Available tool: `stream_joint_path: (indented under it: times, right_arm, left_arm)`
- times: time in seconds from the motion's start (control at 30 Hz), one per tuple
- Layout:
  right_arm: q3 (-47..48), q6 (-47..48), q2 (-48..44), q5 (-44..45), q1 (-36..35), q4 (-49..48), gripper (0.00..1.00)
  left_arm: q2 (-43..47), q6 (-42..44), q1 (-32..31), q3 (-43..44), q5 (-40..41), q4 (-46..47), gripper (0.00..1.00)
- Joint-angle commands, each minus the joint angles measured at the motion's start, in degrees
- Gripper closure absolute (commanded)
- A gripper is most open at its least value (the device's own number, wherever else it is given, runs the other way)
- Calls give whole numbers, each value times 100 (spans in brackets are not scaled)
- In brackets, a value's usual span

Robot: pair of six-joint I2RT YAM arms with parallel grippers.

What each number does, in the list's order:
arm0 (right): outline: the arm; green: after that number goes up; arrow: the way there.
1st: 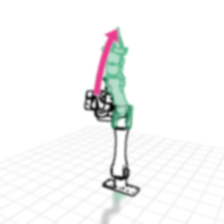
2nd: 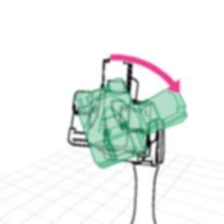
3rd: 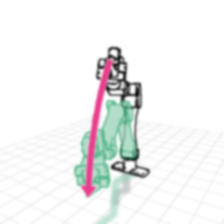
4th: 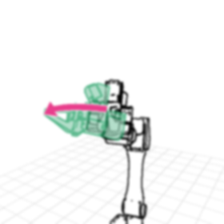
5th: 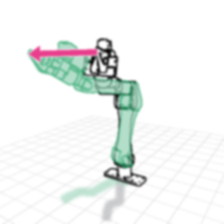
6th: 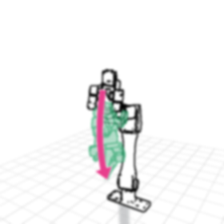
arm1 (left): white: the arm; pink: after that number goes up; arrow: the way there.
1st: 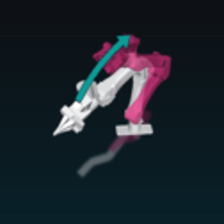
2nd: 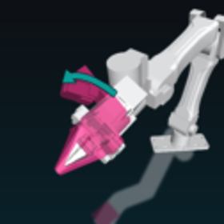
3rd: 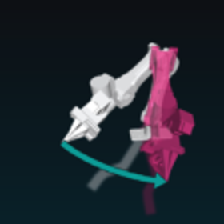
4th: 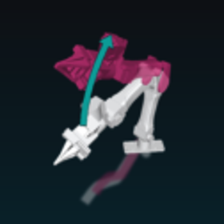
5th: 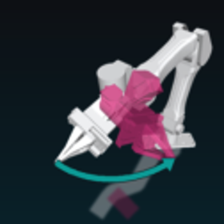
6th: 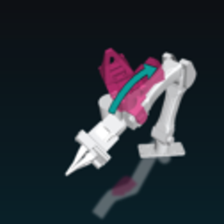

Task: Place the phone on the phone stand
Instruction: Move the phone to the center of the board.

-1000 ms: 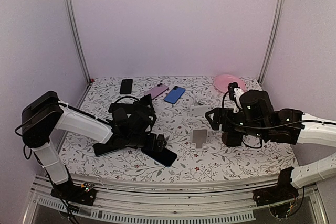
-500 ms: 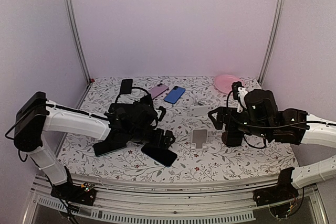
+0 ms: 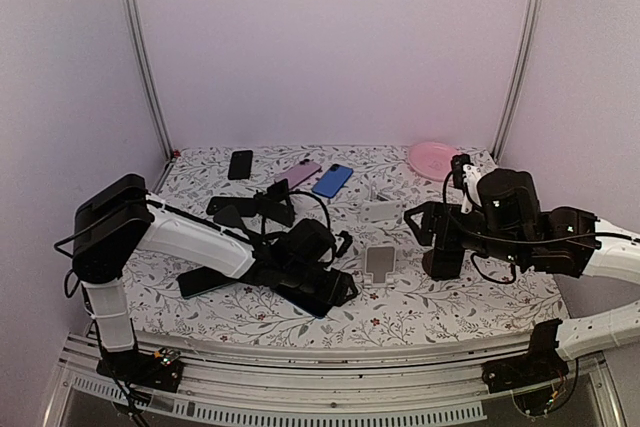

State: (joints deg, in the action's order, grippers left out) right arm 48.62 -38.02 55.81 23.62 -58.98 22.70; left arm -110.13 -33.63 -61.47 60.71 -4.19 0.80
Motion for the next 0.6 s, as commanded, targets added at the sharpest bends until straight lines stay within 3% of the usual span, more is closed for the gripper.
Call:
stream_joint_path:
  times: [0.0, 0.27, 0.57]
  right_arm:
    - [-73, -48, -68, 33, -31, 42, 9]
    - [-189, -99, -110, 59, -34, -13, 9]
    - [-178, -116, 6, 1, -34, -93, 9]
  left_arm:
    - [-61, -13, -60, 38, -190, -33, 39]
    - [486, 27, -172, -798, -179, -263, 44]
    - [1726, -45, -175, -1765, 712, -951, 43]
